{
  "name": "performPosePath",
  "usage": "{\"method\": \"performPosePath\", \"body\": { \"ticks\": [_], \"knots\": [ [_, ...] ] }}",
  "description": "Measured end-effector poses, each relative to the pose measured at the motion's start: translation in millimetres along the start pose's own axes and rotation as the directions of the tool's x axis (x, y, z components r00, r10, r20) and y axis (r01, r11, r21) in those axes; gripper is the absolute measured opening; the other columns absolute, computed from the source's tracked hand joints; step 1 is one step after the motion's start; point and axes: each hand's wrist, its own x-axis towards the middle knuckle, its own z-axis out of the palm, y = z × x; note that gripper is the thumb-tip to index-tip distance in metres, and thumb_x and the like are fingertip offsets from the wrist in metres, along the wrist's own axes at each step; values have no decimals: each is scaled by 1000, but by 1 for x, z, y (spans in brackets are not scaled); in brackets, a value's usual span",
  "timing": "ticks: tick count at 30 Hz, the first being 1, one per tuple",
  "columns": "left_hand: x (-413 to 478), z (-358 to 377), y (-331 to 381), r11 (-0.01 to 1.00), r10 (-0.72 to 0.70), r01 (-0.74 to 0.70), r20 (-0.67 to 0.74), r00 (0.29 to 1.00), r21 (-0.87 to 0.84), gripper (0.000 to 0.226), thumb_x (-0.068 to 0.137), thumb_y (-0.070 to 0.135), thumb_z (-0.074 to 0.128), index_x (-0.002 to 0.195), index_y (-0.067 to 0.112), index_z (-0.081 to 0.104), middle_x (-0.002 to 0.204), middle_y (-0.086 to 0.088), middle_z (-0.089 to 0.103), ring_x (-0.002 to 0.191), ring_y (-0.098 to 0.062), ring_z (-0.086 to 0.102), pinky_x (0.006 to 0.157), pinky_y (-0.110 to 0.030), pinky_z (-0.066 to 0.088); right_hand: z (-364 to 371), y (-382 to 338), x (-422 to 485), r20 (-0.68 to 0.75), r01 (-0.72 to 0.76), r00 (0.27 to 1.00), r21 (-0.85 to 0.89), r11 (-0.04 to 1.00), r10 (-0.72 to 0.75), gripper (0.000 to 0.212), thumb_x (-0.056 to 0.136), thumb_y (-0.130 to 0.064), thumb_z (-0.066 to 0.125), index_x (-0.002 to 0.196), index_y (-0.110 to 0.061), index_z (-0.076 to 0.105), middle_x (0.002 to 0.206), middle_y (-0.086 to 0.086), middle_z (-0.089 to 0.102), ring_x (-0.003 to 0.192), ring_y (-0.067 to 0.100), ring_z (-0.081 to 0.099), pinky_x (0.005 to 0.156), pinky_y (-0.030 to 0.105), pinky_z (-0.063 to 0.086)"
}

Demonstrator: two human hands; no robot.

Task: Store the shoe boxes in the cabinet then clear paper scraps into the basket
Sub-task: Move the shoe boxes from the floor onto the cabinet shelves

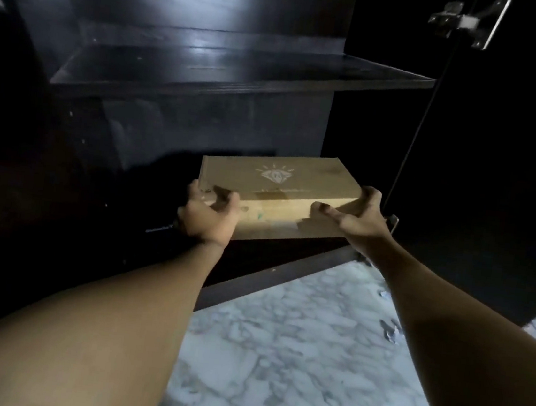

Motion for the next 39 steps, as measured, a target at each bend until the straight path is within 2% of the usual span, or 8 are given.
{"method": "performPosePath", "body": {
  "ticks": [3, 8, 13, 18, 22, 26, 34, 39],
  "knots": [
    [16, -6, -21, 996, -24, 24, -9, 1000, 81, 72, 74, 49, 64, 137, 17, 51, 119, -18, 64, 111, -41, 56, 92, -41, 44, 34, 8, 13, 68, -28, 997, 56, 998, 25, 88, 76, -21, 85, 139, -10, 24, 101, -14, 45, 93, 0, 52, 82, 17, 43],
    [42, -14, -56, 996, -34, 29, 58, 998, 83, 76, 75, 52, 75, 139, 22, 46, 124, -8, 61, 113, -33, 58, 90, -36, 47, 83, 26, 36, 187, -42, 982, 87, 995, 25, 81, 73, -22, 87, 124, -20, 24, 106, -9, 51, 110, 18, 56, 100, 38, 50],
    [59, -13, -82, 993, -63, 54, 82, 995, 108, 78, 74, 53, 76, 138, 20, 47, 127, -6, 60, 117, -30, 57, 91, -32, 45, 121, 43, 54, 274, -40, 962, 159, 986, -5, 80, 75, -16, 85, 127, -21, 24, 114, -6, 54, 110, 13, 56, 79, 18, 51],
    [78, 1, -101, 979, -94, 73, 107, 990, 190, 83, 83, 55, 66, 150, 19, 33, 144, -13, 46, 131, -36, 44, 108, -43, 39, 155, 42, 67, 213, -19, 977, 58, 998, 6, 102, 70, -41, 87, 148, -24, 24, 138, 2, 36, 126, 20, 44, 102, 32, 42],
    [81, 11, -103, 873, 143, -143, 37, 989, 467, 70, 91, 47, 57, 147, 9, 37, 148, -26, 33, 136, -43, 30, 113, -51, 27, 174, 33, 68, 117, -11, 993, -81, 997, 21, 104, 79, -52, 75, 157, -24, 11, 148, 12, 21, 134, 33, 39, 104, 40, 42],
    [68, 16, -118, 648, 399, -450, 229, 888, 615, 77, 84, 49, 47, 150, 14, 31, 155, -24, 25, 143, -44, 21, 116, -58, 11, 185, 40, 58, -11, 51, 999, -136, 989, -53, 102, 78, -53, 76, 155, -21, 16, 147, 14, 25, 133, 33, 40, 103, 43, 44],
    [79, 25, -108, 633, 132, -407, 425, 895, 659, 104, 82, 56, 57, 153, 29, -12, 161, -9, -17, 146, -33, -22, 119, -51, -1, 194, 46, 65, 170, 94, 982, -41, 995, -86, 107, 80, -31, 80, 157, -26, 5, 144, 6, 30, 129, 25, 44, 106, 46, 45],
    [104, 20, -85, 625, -135, -297, 475, 869, 722, 108, 81, 59, 60, 152, 33, -17, 158, -5, -30, 144, -30, -30, 118, -46, -10, 207, 43, 77, 348, -21, 937, 47, 999, 4, 96, 81, -20, 79, 156, -23, 20, 146, 4, 33, 132, 24, 40, 112, 46, 40]
  ]
}}
